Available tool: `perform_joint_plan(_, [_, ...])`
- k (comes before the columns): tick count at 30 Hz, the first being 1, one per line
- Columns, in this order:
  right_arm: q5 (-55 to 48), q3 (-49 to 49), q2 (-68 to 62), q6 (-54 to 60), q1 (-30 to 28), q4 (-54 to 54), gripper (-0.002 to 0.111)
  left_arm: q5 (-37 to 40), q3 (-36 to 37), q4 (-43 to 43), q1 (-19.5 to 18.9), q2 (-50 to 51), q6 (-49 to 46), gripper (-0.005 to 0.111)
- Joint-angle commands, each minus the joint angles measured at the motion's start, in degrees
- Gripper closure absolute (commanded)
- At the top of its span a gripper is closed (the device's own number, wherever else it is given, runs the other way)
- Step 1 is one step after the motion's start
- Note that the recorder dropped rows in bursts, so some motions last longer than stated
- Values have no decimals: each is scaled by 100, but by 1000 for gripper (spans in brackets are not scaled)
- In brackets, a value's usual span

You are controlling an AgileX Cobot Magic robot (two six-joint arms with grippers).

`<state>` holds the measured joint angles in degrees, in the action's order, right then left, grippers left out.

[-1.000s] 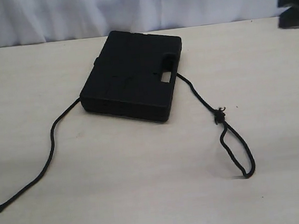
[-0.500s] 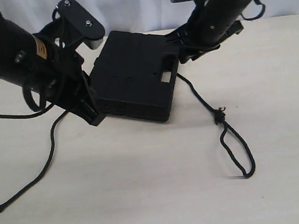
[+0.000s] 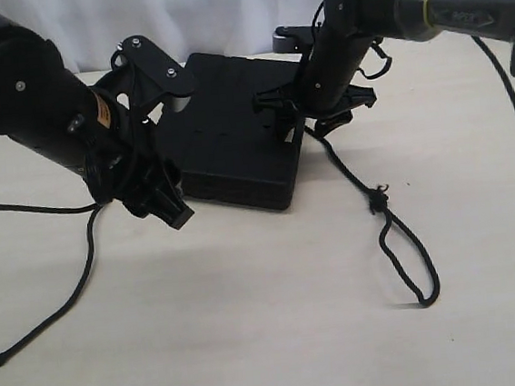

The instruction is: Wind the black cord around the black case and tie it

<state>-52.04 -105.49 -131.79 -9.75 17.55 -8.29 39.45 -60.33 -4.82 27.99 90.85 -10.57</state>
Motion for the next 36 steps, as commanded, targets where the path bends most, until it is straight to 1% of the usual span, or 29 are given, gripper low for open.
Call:
perform_joint_plan(1, [162, -53, -70, -37, -36, 87, 48, -216, -41, -51, 34, 11, 57, 54])
perform_joint_plan(9, [454, -53, -265, -351, -36, 361, 49, -503, -41, -51, 34, 11, 36, 54])
perform_joint_plan(10, [461, -53, -291, -351, -36, 361, 50, -539, -41, -51, 34, 11, 36, 54])
perform_joint_plan(11, [468, -53, -325, -351, -36, 361, 54, -600, -41, -51, 34, 11, 36, 54])
perform_joint_plan(13, [476, -53, -387, -351, -36, 321, 65, -689, -41, -51, 34, 11, 36, 54])
perform_joint_plan(17, [385, -53, -330, -351, -36, 106, 99, -758, -41, -51, 34, 11, -18, 54])
perform_joint_plan(18, [353, -53, -254, -351, -36, 110, 104, -800, -41, -51, 34, 11, -93, 54])
perform_joint_plan(24, [141, -53, 407, -351, -36, 110, 104, -1205, -41, -51, 34, 11, -911, 54])
perform_joint_plan(28, [11, -53, 812, -393, -50, 110, 104, -1289, -41, 15, 45, 11, -975, 54])
perform_joint_plan(31, [-55, -53, 1071, -709, -90, 110, 104, -1209, -41, 98, 232, -4, -1152, 54])
perform_joint_plan(33, [-98, -53, 1213, -788, -88, 110, 104, -1247, -41, 98, 482, -41, -1388, 54])
perform_joint_plan(36, [-221, -53, 1331, -788, -88, -98, 104, -1556, -41, 98, 856, -130, -1420, 54])
